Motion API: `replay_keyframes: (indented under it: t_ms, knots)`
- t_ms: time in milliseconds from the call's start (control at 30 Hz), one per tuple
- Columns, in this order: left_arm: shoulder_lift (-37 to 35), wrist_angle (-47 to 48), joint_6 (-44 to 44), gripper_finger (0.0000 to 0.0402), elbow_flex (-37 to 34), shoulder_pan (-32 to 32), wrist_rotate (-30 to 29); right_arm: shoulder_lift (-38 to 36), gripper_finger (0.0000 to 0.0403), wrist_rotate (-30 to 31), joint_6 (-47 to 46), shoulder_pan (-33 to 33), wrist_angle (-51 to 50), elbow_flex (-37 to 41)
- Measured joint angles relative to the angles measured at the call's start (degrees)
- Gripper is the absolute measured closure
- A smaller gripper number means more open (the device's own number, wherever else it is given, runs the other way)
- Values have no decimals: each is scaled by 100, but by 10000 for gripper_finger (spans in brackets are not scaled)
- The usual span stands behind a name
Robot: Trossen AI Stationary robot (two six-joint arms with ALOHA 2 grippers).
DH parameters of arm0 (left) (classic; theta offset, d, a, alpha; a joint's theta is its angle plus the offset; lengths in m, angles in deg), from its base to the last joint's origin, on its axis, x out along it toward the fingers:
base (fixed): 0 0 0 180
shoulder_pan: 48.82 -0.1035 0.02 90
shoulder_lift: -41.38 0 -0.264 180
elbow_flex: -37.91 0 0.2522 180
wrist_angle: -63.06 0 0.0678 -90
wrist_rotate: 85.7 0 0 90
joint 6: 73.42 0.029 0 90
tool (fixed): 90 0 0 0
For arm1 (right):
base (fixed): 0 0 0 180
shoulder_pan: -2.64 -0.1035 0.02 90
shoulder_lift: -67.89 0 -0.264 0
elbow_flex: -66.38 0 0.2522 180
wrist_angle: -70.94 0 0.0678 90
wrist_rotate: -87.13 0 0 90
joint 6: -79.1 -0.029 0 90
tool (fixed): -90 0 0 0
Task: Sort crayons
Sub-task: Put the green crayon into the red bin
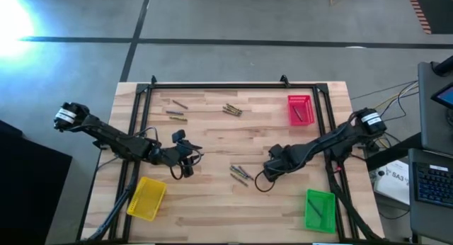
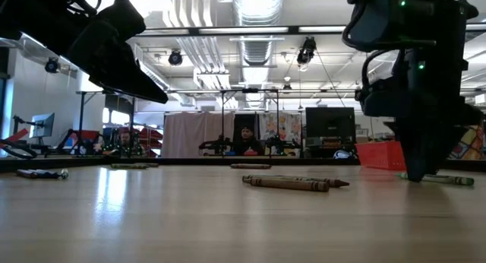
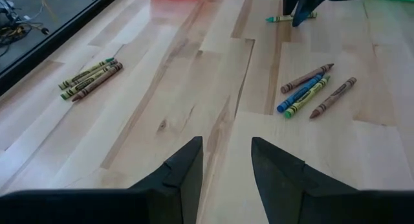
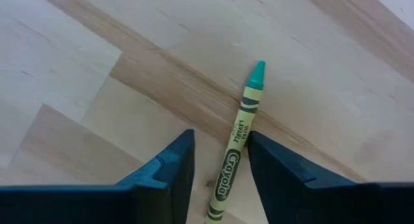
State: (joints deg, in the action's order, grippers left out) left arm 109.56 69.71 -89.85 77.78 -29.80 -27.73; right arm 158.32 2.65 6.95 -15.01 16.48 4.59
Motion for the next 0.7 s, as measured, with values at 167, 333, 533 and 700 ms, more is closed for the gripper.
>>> replay_keyframes:
  t_ms: [167, 333, 533, 700]
  knots:
    - [0, -13, 2, 287, 0, 0, -11, -82, 339, -7, 465, -2, 15, -116]
    - [0, -15, 2, 287, 0, -1, 4, -98, 387, 0, 960, 54, 185, -200]
    - [2, -13, 2, 287, 0, 0, 117, -30, 390, 40, 1250, 157, 722, -157]
    - [2, -37, 65, 287, -2, 0, 124, -86, 390, 46, 1620, 157, 1201, -223]
